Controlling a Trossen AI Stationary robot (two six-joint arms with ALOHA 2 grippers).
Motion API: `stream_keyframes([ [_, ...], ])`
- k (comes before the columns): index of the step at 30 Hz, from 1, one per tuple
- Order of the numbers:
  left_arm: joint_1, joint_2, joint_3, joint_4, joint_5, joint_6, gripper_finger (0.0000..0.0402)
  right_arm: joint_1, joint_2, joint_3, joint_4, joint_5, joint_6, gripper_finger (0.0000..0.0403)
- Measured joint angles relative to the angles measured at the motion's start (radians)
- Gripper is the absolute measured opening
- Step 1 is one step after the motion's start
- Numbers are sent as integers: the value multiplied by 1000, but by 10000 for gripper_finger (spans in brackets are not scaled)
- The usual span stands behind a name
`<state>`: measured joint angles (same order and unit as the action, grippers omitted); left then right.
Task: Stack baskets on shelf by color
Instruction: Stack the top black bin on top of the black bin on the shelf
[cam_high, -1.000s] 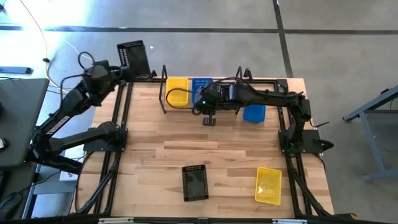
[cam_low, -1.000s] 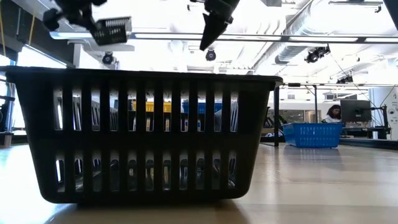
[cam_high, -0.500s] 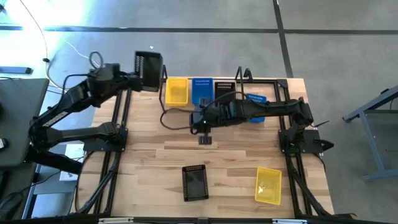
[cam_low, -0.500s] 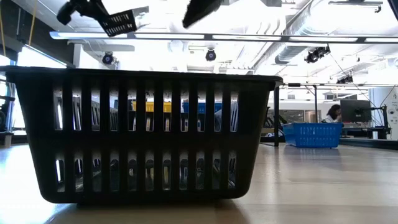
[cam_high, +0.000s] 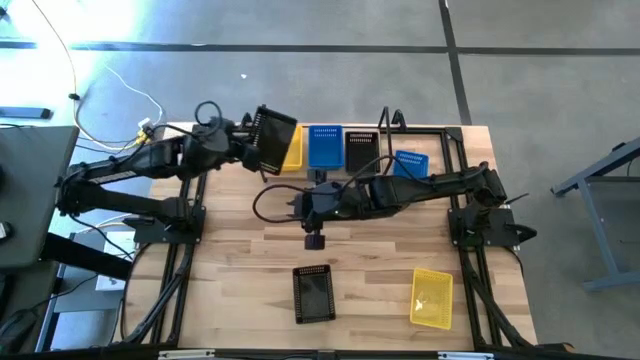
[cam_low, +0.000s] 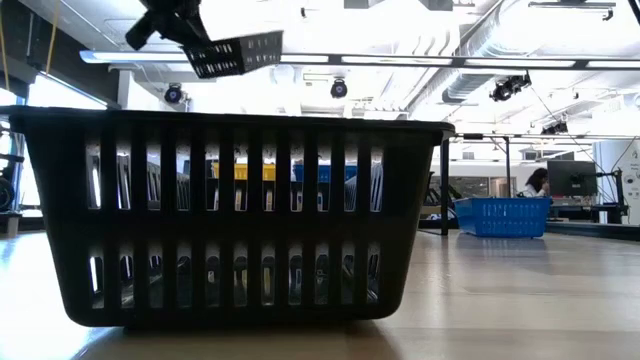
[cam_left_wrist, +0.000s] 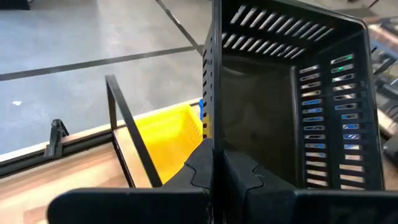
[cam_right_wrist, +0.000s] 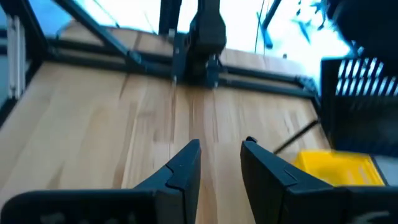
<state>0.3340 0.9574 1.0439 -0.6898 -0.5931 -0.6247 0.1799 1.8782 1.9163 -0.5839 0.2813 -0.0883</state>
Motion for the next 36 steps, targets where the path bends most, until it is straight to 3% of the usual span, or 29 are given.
stream_keyframes([
  [18, -31, 175, 0, 156, 34, -106, 0, -104, 0, 0, -21, 14, -80, 101],
  [36, -34, 199, 0, 235, 69, -185, 0, -182, 0, 0, -154, -27, -75, 101],
])
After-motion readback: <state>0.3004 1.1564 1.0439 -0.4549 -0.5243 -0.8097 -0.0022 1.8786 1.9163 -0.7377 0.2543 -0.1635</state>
